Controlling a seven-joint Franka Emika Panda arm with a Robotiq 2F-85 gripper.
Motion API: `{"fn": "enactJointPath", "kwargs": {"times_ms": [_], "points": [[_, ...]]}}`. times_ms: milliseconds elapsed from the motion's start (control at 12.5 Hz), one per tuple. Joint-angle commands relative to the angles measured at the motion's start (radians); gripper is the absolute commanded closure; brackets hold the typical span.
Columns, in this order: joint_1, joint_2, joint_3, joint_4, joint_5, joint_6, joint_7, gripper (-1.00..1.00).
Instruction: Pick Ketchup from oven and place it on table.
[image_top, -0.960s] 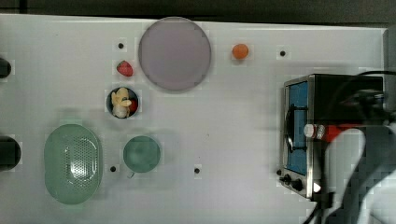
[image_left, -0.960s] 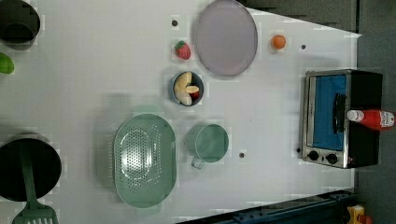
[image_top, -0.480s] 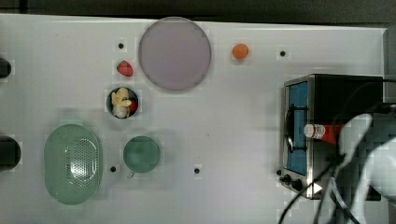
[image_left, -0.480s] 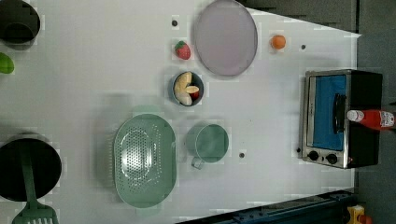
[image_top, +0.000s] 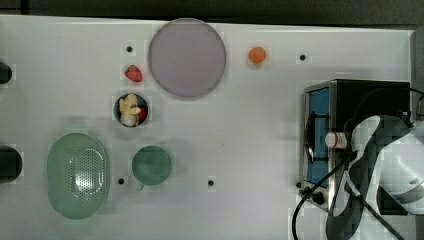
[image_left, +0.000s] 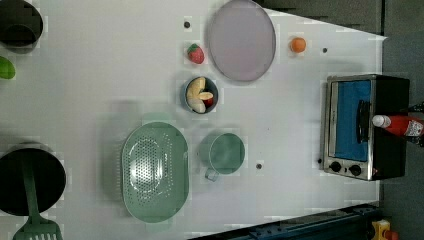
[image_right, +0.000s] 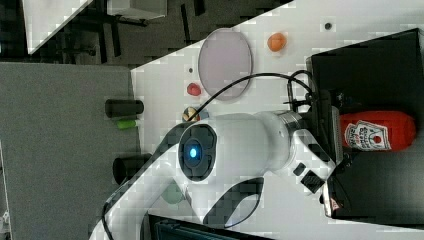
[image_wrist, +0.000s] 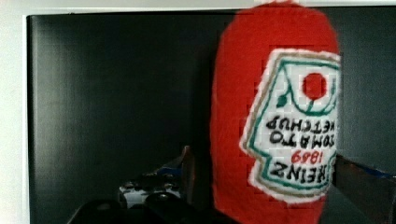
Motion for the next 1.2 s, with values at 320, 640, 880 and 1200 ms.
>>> {"fn": "enactJointPath", "kwargs": {"times_ms": [320, 640, 880, 1200], "points": [[-0.014, -0.014, -0.004, 0.017, 0.019, -0.009, -0.022, -0.20], [0.072, -0.114, 0.050, 0.127, -0.012, -0.212, -0.022, -0.20], [0.154, -0.200, 0.150, 0.162, -0.023, -0.359, -0.022, -0.20], [0.219, -0.258, 0.318, 0.162, -0.023, -0.394, -0.022, -0.20]]}}
